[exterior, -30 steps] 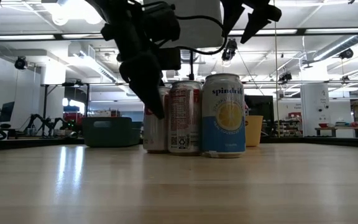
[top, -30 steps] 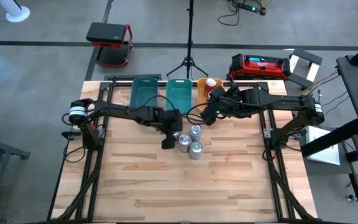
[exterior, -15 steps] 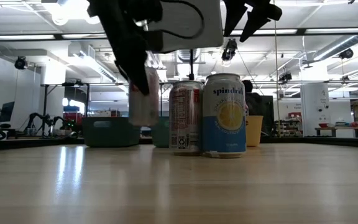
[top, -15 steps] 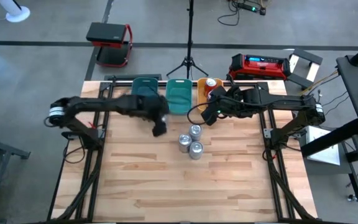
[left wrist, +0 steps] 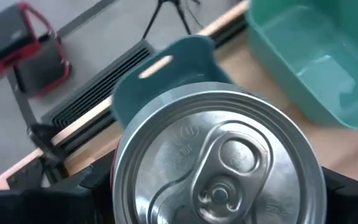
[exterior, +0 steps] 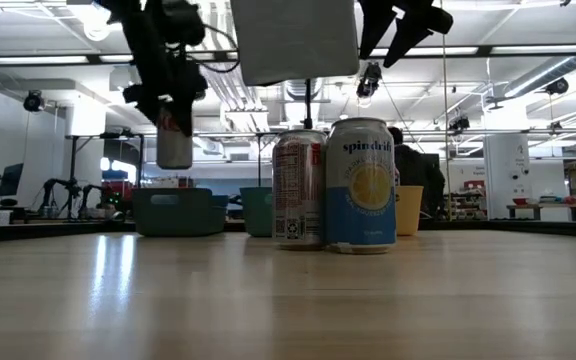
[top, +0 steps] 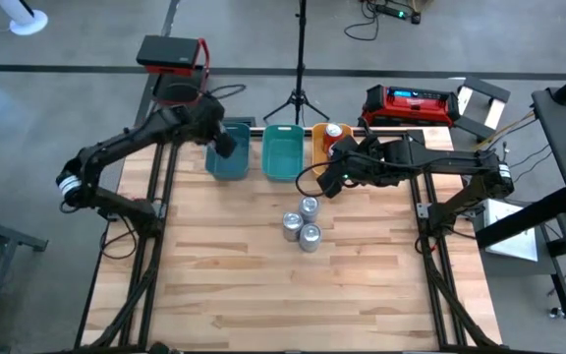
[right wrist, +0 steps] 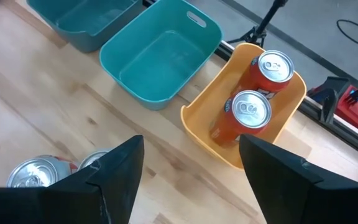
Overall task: Sort soda cans
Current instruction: Put the left red-silver soda can into the blue bin
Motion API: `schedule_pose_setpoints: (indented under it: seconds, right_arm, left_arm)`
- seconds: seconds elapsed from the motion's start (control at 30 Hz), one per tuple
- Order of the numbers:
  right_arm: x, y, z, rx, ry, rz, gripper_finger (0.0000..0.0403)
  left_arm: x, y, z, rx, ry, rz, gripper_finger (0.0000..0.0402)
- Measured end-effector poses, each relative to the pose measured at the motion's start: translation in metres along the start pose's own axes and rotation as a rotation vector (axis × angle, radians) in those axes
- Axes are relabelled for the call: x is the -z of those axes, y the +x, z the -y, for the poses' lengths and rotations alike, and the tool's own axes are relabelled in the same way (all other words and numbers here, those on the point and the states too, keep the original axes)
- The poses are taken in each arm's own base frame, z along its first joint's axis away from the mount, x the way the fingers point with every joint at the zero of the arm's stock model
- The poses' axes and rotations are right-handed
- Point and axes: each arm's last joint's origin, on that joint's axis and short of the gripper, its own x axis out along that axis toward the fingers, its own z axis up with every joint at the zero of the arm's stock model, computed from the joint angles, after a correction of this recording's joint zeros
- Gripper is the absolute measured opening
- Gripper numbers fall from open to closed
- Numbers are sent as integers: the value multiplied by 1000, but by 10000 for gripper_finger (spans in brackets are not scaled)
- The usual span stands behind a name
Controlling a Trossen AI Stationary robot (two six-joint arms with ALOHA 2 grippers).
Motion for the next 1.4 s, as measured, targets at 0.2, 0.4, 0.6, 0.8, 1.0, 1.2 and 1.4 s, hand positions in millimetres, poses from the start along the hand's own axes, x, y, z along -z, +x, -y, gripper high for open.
schedule_pose_setpoints:
  seconds: [0.2,0.4,0.6,0.8,1.0,1.2,1.4]
  right_arm:
    - [0,0,0,0,30,-1,271]
    - [0,0,0,-3,43,-5,265]
    - [2,-1,-2,-9,37,-8,252]
    - [2,-1,-2,-6,22,-6,251]
    - [2,-1,-2,-4,13,-4,262]
    - [2,-1,-2,-3,7,-4,272]
    - [2,-1,-2,-3,4,-4,272]
  left_arm:
    - [-5,23,-3,10,-43,-49,283]
    - [-3,54,5,-4,-80,-132,283]
    - [11,74,10,29,-152,-123,283]
    - [27,87,12,31,-187,-143,283]
    - [33,95,14,42,-219,-111,283]
    - [34,96,16,48,-218,-112,295]
    - [37,95,15,37,-212,-141,307]
